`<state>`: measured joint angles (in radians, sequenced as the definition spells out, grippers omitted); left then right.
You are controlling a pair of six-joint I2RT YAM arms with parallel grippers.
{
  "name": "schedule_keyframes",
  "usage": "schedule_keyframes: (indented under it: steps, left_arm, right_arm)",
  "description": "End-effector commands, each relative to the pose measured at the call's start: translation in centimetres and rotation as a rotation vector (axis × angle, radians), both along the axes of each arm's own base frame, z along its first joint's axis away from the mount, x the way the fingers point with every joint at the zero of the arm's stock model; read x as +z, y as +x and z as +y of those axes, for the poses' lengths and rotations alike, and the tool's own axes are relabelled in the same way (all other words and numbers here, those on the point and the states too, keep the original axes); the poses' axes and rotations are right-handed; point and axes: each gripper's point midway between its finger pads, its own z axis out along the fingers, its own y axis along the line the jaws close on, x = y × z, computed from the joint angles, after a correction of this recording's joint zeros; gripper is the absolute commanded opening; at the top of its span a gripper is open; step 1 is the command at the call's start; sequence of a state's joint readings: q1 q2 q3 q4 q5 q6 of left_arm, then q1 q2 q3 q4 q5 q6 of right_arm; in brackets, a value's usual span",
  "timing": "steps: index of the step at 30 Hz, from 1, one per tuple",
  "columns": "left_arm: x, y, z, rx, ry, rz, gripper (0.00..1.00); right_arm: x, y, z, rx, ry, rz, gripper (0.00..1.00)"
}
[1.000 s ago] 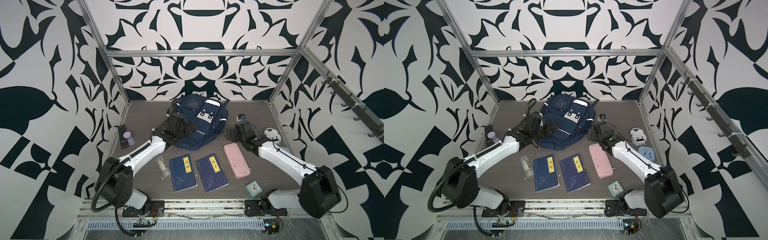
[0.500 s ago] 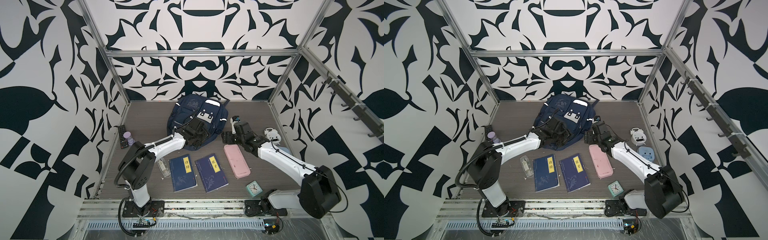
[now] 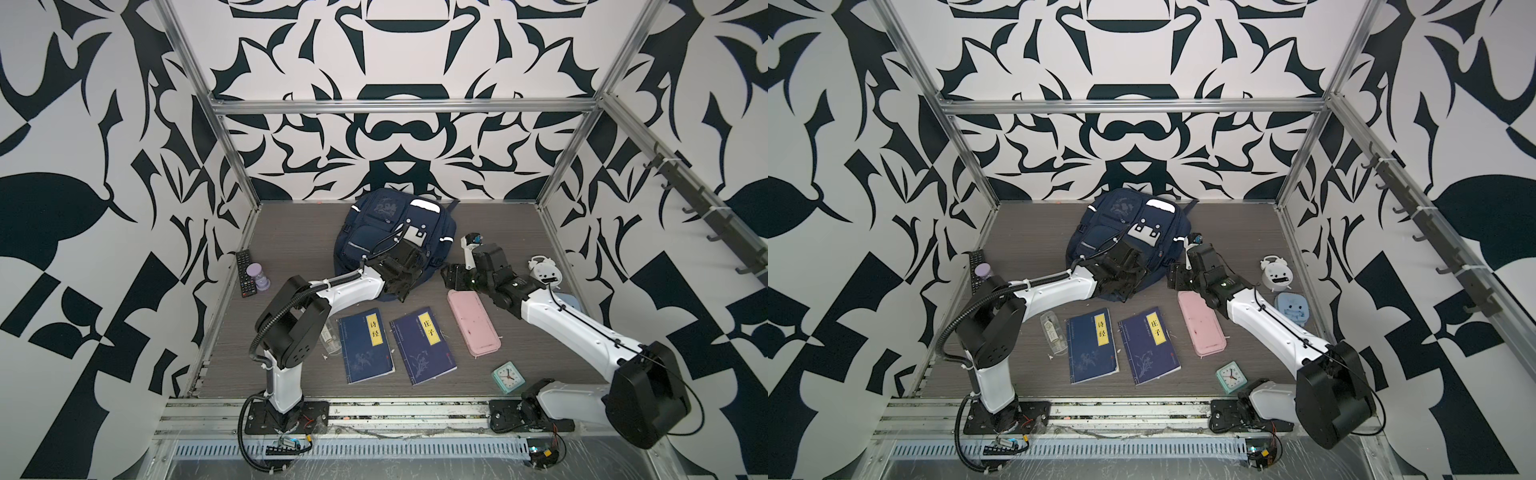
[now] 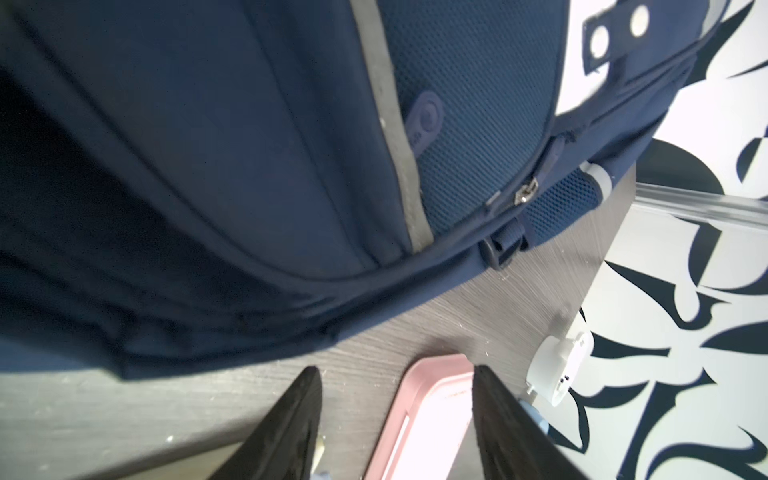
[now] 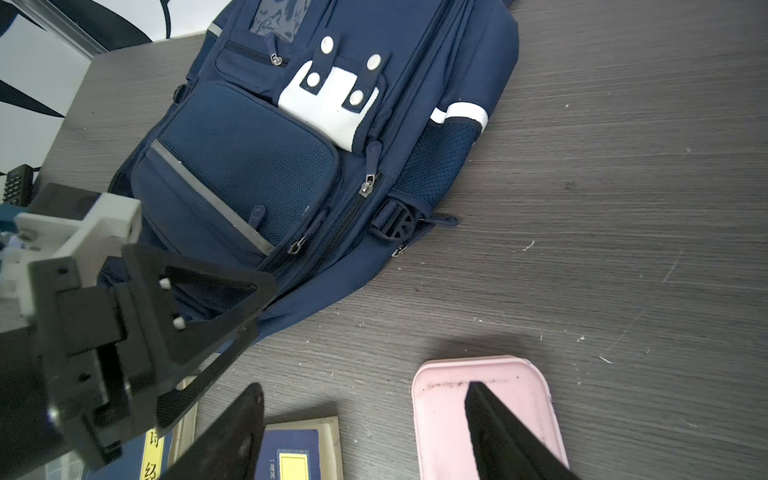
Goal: Pack the student bag
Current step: 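Reach the left gripper to the backpack's side while the right gripper reaches its front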
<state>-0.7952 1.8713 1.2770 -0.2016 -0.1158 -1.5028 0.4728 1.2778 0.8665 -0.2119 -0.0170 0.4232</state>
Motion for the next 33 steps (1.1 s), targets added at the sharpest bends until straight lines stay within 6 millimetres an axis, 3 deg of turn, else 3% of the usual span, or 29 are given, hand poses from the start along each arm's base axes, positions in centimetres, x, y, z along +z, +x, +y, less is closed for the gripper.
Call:
schedule_keyframes:
  steps: [1,13,20,23,27,33]
  left_arm:
    - [-1.1,1.1,1.4,0.051,0.04,-0.012,0.6]
    - [-3.4,4.0,4.8,0.029,-0.061,-0.018,0.51]
    - [-4.1,4.3,6.2,0.003,-0.108,-0.005,0.29]
    - [-3.7,4.3,6.1,-0.036,-0.129,-0.01,0.14]
    - [-2.7,4.0,5.4,-0.133,-0.113,-0.019,0.01]
    - [-0.9,3.5,2.6,-0.343,-0.163,-0.071,0.0]
  right_arm:
    - [0.4,-0.4,0.6,0.022,0.046,-0.002,0.78]
    - [-0.1,-1.4,1.1,-0.015,0.067,0.039,0.73]
    - [-0.4,-1.8,2.7,-0.016,0.006,0.067,0.67]
    - [-0.5,-1.6,3.4,-0.01,-0.004,0.079,0.66]
    - [-0.8,-1.2,4.0,-0.007,0.01,0.088,0.67]
    - [-1.1,0.2,5.9,0.026,0.032,0.11,0.72]
